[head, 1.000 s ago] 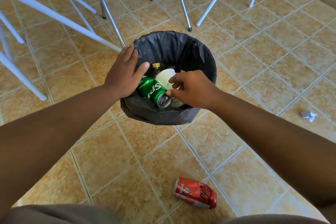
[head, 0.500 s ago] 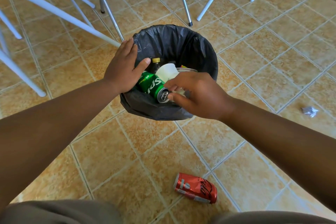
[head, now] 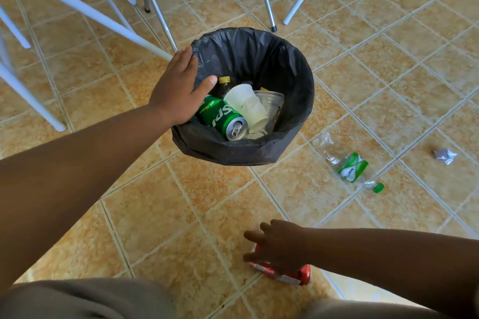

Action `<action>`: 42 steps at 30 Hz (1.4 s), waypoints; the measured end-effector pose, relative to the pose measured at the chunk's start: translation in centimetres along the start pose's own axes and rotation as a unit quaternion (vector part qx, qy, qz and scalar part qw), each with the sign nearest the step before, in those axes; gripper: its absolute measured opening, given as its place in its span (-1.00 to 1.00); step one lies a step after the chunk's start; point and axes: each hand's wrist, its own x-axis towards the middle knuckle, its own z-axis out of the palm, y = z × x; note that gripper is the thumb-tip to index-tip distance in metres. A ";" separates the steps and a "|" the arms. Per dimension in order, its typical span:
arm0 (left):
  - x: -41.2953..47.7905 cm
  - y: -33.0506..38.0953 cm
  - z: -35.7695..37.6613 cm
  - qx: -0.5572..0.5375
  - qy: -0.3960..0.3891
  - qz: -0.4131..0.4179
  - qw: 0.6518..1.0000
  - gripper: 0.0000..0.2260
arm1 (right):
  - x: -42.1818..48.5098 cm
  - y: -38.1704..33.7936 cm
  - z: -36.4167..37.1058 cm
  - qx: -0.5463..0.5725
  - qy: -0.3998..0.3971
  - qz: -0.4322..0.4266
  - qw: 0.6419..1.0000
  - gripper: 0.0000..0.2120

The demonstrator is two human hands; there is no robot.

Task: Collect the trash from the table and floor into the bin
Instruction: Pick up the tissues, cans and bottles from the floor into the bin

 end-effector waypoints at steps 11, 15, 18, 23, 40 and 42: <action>-0.1 0.1 0.0 -0.004 -0.001 -0.001 1.000 -0.24 | 0.6 3.3 -2.8 0.088 0.095 0.038 0.991 -0.45; -0.1 0.2 -0.1 -0.011 -0.001 0.000 1.000 -0.19 | -1.4 4.1 -8.7 0.144 0.181 0.038 0.972 -0.35; -0.2 0.2 -0.1 -0.015 -0.003 -0.002 1.000 -0.18 | -3.6 3.8 -13.9 0.186 0.284 -0.015 0.940 -0.29; 0.4 0.1 -0.2 0.002 0.014 0.014 1.000 -0.38 | -7.8 6.1 -20.5 0.302 0.539 -0.017 0.786 -0.28; 0.0 0.3 -0.2 0.006 -0.002 0.007 1.000 -0.23 | -7.4 17.3 -17.5 0.098 0.420 0.442 0.787 -0.25; -0.1 0.3 -0.2 0.004 -0.003 0.006 1.000 -0.21 | -7.3 17.5 -17.1 0.054 0.396 0.468 0.788 -0.26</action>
